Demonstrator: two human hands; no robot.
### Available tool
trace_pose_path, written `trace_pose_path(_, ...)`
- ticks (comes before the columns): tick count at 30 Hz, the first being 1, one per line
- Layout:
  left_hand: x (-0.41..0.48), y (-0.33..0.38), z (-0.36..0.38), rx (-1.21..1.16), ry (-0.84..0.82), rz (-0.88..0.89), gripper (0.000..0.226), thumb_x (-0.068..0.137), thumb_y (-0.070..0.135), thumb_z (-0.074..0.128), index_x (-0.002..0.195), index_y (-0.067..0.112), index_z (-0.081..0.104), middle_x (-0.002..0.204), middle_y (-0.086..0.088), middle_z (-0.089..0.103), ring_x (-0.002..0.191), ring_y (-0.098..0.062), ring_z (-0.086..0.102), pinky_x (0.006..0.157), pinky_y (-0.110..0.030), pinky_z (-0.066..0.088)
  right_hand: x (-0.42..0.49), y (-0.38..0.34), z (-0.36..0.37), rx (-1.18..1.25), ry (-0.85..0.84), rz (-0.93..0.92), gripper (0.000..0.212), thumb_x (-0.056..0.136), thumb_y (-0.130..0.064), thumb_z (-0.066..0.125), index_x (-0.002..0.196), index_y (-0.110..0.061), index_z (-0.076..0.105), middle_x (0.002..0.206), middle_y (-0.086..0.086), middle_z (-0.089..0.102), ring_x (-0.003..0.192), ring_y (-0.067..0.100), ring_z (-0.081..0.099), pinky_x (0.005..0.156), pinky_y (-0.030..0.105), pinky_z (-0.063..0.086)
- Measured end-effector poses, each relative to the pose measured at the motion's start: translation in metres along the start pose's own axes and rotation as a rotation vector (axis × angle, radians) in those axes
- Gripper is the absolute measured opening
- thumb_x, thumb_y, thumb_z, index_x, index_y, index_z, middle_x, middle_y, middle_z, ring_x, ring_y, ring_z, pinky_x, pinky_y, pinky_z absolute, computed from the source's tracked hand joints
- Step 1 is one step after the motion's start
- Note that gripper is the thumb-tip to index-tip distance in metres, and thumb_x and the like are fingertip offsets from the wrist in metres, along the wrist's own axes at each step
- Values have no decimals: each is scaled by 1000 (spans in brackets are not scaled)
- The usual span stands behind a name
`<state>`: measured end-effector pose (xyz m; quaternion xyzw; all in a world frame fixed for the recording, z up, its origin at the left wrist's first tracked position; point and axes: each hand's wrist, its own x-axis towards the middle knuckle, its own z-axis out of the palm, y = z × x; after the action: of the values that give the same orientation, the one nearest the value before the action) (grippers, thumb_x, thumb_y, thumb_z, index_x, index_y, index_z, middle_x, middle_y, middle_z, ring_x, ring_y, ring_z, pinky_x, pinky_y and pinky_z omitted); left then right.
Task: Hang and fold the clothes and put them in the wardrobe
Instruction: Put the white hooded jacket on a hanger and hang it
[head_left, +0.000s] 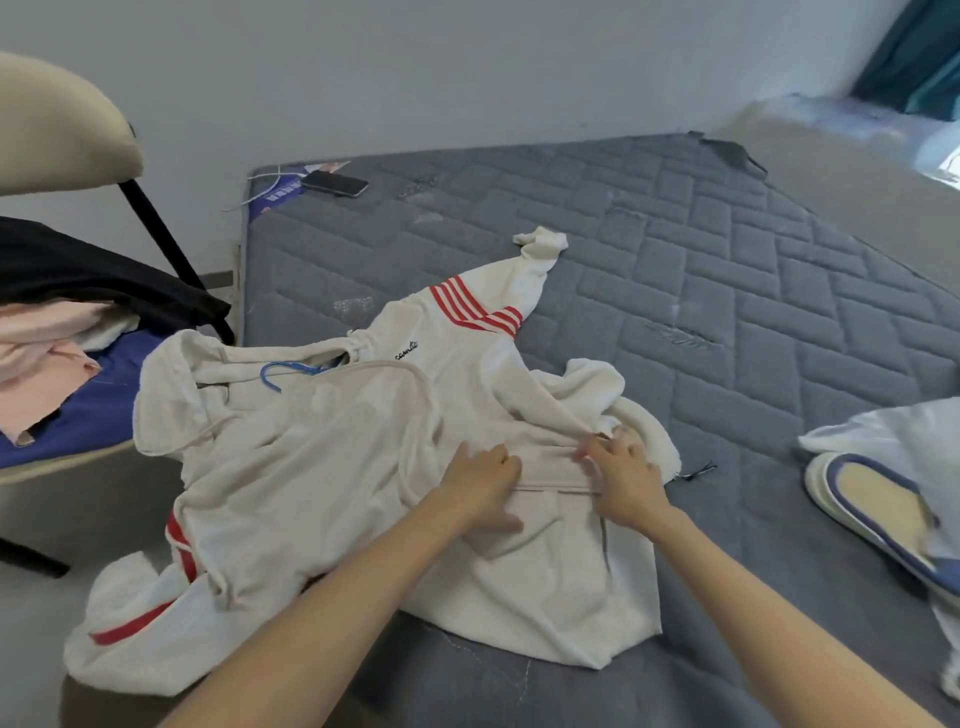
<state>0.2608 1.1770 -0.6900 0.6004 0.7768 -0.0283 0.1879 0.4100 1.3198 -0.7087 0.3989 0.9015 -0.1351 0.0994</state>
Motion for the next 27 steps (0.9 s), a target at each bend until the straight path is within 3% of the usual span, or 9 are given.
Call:
trace_pose_path(3, -3, -3, 17, -34, -33, -111, 65, 79, 50, 61, 127, 15, 34, 126, -7, 36, 115, -28, 41, 94, -43, 35, -3, 18, 10, -110, 123, -26, 45, 85, -24, 53, 128, -32, 44, 118, -1, 45, 111, 24, 42, 83, 33, 34)
trace_pose_path(6, -8, -16, 25, -54, -58, -150, 49, 85, 46, 54, 124, 22, 40, 125, -5, 43, 118, -26, 41, 100, -44, 29, 1, 23, 12, -164, 200, -61, 30, 94, -31, 44, 123, -28, 50, 114, -3, 51, 105, 21, 48, 75, 31, 32)
trace_pose_path(10, -15, -33, 25, -137, -79, -138, 24, 89, 27, 49, 112, 28, 55, 113, 3, 57, 113, -19, 49, 100, -39, 25, 14, 12, -8, 26, 325, -138, 23, 99, -25, 39, 110, -18, 58, 106, 0, 59, 100, 22, 55, 61, 31, 33)
trace_pose_path(15, -23, -51, 24, -114, -237, -130, 13, 89, 25, 54, 102, 26, 52, 97, 8, 49, 105, -15, 51, 111, -47, 16, 36, -18, -45, 311, 550, -108, 15, 95, -24, 49, 100, -16, 61, 99, 1, 65, 87, 28, 58, 65, 36, 40)
trace_pose_path(17, -25, -55, 21, -112, -284, -126, 12, 86, 26, 57, 90, 28, 46, 95, 9, 48, 98, -13, 48, 111, -48, 14, 39, -25, -46, 351, 494, -192, 16, 92, -27, 53, 97, -16, 64, 92, 0, 67, 83, 22, 58, 70, 34, 45)
trace_pose_path(20, -25, -54, 20, -115, -290, -97, 17, 83, 43, 59, 89, 34, 45, 97, 9, 46, 97, -12, 47, 108, -45, 22, 36, -27, -34, 520, -31, -247, 29, 92, -40, 55, 86, -13, 65, 74, -4, 60, 67, 9, 51, 63, 23, 42)
trace_pose_path(21, -22, -51, 20, -174, -248, -87, 20, 82, 51, 57, 91, 36, 48, 100, 9, 47, 100, -13, 48, 105, -41, 28, 32, -24, -30, 563, -131, -222, 39, 93, -45, 53, 79, -10, 63, 67, -5, 56, 61, 7, 45, 58, 19, 37)
trace_pose_path(24, -7, -31, 20, -428, -79, -63, 31, 91, 51, 47, 110, 29, 58, 113, -1, 52, 110, -17, 51, 98, -31, 38, 24, -9, -19, 698, 28, -72, 49, 95, -44, 47, 63, -9, 60, 59, -7, 61, 58, 10, 50, 62, 25, 42)
trace_pose_path(27, 13, -4, 22, -420, -85, -54, 37, 98, 43, 35, 118, 21, 57, 119, -9, 53, 117, -24, 46, 99, -38, 38, 18, 12, -12, 648, 213, 170, 41, 92, -31, 47, 57, -9, 50, 71, 13, 68, 58, 18, 50, 60, 31, 43)
